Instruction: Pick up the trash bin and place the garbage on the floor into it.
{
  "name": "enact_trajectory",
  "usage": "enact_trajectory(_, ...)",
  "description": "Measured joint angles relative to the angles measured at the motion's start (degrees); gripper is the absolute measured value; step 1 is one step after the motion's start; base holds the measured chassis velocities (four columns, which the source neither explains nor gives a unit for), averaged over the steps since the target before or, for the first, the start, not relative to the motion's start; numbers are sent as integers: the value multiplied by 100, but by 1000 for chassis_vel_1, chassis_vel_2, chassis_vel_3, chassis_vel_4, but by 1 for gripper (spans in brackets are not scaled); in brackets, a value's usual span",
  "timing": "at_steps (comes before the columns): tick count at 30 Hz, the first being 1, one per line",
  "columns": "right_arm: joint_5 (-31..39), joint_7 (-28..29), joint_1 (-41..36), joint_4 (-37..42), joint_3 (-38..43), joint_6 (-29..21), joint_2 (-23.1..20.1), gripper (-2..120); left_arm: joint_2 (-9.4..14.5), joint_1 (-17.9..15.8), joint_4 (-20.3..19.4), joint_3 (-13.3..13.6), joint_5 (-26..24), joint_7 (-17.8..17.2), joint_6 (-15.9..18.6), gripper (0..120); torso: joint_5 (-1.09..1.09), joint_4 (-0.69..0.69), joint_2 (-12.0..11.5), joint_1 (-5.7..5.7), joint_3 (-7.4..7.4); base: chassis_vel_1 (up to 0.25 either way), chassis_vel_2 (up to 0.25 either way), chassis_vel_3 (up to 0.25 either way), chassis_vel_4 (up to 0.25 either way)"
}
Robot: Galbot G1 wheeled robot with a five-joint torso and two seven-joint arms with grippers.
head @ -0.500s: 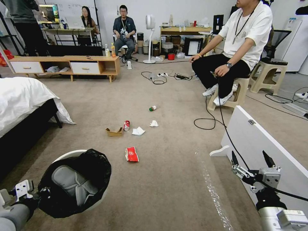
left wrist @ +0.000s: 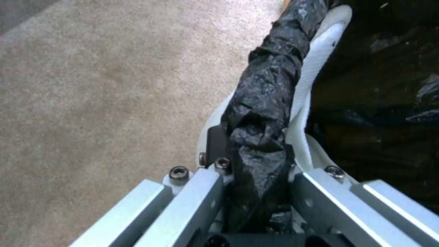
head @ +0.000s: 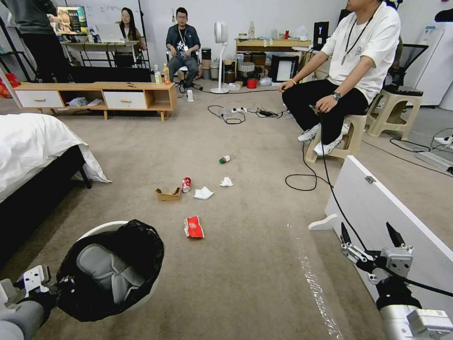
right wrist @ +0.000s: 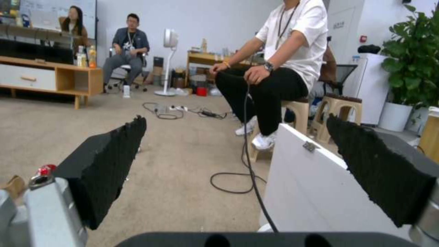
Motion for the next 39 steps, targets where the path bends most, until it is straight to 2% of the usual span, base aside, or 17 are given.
enact_trajectory(15, -50, 10, 15, -23, 20, 2, 5, 100, -9, -2, 14, 10, 42, 15, 0, 1, 0, 0, 0, 0, 0, 0, 0, 0, 0)
enact_trajectory(33, -201, 109, -17, 14, 85, -247, -1, 100, -20, 49, -28, -21, 105, 56, 0, 1, 0, 0, 0, 0, 0, 0, 0, 0, 0)
enact_trajectory(39, -197, 111, -35, 14, 85, -248, -8, 100, -42, 60, -35, -25, 124, 71, 0, 1, 0, -1, 0, 0, 0, 69, 83, -87, -80)
